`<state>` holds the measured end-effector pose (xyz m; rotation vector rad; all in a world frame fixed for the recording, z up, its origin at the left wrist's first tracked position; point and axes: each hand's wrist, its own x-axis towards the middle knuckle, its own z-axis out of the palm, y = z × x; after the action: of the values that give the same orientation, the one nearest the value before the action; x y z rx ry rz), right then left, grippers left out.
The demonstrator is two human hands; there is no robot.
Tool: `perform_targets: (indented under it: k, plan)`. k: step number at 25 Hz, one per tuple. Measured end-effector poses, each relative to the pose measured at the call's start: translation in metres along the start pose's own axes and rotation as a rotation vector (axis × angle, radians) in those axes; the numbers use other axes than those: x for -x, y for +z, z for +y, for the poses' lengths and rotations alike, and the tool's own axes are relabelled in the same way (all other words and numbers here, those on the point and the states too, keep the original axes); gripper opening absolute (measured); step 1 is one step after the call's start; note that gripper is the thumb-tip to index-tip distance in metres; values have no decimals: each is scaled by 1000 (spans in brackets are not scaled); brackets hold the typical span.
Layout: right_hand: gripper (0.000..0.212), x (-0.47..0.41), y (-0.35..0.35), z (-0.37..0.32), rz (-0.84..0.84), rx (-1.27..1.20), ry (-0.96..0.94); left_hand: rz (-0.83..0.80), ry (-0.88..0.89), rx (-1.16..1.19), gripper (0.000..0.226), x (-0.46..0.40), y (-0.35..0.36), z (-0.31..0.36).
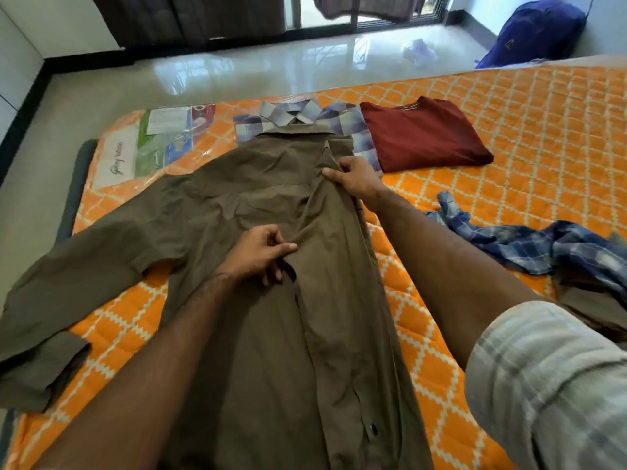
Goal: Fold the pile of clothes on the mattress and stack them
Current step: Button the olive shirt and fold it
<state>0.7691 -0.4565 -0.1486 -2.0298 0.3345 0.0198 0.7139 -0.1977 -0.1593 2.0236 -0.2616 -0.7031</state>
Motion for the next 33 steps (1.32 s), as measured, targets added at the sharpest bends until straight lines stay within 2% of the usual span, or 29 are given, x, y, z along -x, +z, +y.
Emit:
perform_targets:
  k: [5,7,9,10,12,14,16,19,21,23,25,28,30,33]
  plan:
    - [31,-19,15,9,131,-49,47,-85,-23,-152,27,-2,-15,3]
    - [33,-18,13,6,83,-114,60,-16,-29,-134,28,-2,-12,7]
    - [37,-18,8,-5,-43,-115,62,103,7,-114,26,-4,-5,10]
    - [33,-20,8,-12,-61,-86,52,156,53,-123,24,-6,-1,10]
    - [29,-28,10,-18,30,-25,25,253,165,-222,23,-10,6,6]
    - [25,-34,15,-16,155,43,15,341,240,-399,25,-8,12,-3]
    - [9,-31,18,-11,164,56,35,433,318,-570,28,0,14,-6]
    - [30,-2,10,-10,131,28,-32,529,579,-751,33,5,23,3]
    - [41,35,3,-1,244,189,-195,375,742,-852,45,4,42,12]
    - [45,91,1,20,267,283,-217,168,730,-1018,64,1,66,11]
    - [46,163,4,37,123,229,-103,61,653,-1157,78,1,80,-1]
    - [48,244,7,57,-86,254,89,23,622,-1254,80,9,79,-9]
    - [36,271,3,62,-68,143,211,-2,583,-1278,82,17,74,-8]
    - [24,297,-14,64,51,29,260,-34,521,-1276,89,39,68,-3]
